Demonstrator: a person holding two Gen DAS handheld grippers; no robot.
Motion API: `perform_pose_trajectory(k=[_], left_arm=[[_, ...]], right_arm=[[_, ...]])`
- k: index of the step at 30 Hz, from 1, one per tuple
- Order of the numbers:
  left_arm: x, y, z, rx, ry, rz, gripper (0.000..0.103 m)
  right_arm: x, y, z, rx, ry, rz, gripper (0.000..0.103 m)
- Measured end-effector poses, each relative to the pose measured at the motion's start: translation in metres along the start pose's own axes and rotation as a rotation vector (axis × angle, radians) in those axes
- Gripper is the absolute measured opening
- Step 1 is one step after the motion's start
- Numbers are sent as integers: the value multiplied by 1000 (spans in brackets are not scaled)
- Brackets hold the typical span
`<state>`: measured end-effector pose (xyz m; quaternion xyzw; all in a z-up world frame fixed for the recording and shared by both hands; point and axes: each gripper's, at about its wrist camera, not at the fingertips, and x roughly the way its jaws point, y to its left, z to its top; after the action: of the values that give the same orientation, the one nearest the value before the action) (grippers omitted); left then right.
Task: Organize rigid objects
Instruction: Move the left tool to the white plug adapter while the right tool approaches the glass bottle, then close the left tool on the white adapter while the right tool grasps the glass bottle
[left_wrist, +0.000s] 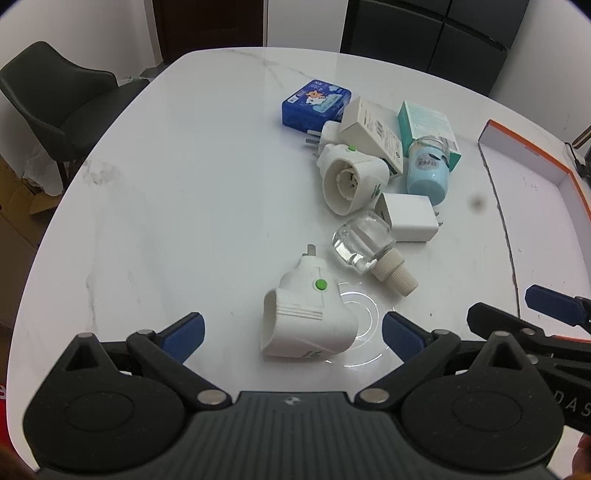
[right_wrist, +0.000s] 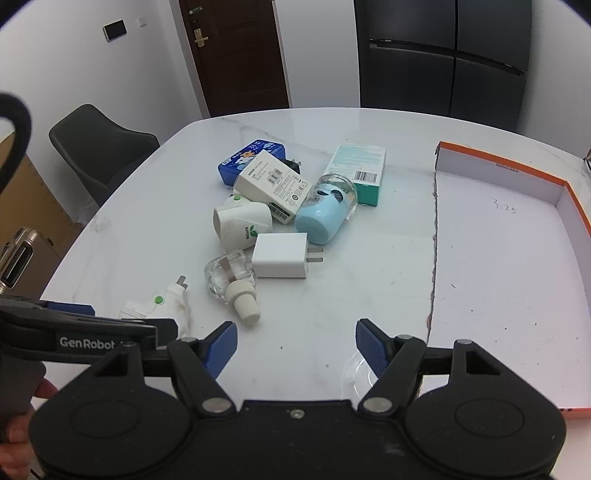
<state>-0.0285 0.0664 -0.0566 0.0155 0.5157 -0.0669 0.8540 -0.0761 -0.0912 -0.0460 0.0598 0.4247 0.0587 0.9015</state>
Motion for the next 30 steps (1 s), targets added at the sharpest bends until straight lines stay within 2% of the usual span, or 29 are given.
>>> perform_pose_trajectory(k=[18,19,24,30], left_arm=[[19,0,-1,61,-18,19,103],[21,0,-1,65,-18,11,101],[31,-2,-7,127,-7,-46,65],[29,11,-9,139,-61,-51,62]], right_arm=[[6,4,-2,3,-5,5,83],[7,4,-2,2,-4,6,83],[17,8,0,-7,6,33,83],[38,17,7,-63,32,122,83]])
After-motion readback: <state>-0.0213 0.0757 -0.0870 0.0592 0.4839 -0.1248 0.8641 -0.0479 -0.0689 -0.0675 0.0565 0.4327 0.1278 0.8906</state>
